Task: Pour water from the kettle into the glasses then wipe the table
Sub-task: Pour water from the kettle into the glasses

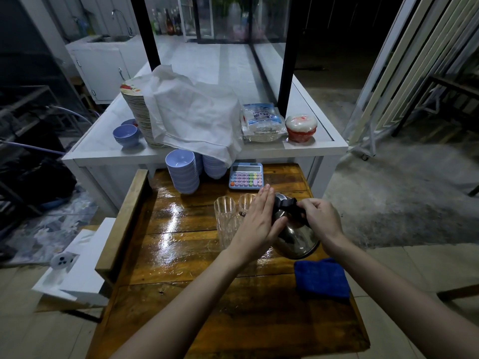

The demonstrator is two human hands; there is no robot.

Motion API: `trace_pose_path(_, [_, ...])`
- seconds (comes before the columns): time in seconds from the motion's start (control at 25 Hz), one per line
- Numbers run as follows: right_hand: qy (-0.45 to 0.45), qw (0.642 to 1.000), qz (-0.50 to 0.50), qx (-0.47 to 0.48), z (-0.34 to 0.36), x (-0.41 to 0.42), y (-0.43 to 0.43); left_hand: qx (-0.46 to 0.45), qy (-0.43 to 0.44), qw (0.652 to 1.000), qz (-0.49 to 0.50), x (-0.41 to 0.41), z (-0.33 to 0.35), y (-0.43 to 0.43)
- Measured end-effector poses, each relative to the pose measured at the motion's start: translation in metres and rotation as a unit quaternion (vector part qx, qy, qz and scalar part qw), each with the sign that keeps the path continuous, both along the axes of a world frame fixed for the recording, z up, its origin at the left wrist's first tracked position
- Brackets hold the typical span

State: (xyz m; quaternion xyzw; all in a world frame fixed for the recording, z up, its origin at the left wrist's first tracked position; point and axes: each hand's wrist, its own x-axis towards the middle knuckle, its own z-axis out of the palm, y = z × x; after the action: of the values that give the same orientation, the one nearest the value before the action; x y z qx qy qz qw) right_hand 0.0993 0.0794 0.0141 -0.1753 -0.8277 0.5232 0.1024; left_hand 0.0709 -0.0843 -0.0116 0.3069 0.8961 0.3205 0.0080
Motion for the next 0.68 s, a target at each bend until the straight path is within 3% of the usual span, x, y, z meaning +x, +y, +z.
trace_pose_path(0.68, [-0.009,0.997,0.021,0.080,0.0088,-0.0026,0.0038,0.017,-0.021,1.000,0.011,0.0005,-0.0098,0.0043])
